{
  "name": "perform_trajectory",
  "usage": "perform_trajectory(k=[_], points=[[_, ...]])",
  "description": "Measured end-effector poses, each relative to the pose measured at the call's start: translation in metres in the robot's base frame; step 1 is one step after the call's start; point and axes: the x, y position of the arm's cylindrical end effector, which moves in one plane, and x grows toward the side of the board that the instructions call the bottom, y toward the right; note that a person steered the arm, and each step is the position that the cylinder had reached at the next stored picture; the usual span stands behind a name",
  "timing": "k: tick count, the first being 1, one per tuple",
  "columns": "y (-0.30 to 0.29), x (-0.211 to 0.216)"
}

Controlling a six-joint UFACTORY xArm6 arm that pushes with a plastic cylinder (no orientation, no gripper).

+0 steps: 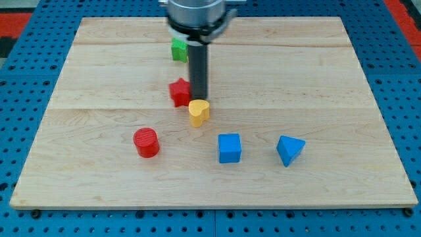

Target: Move the red star closer to red circle

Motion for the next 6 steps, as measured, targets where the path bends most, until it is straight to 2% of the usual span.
perform_trajectory(k=[3, 5, 6], points=[[-0.113, -0.042], [-0.159, -0.064], [-0.162, -0.028]])
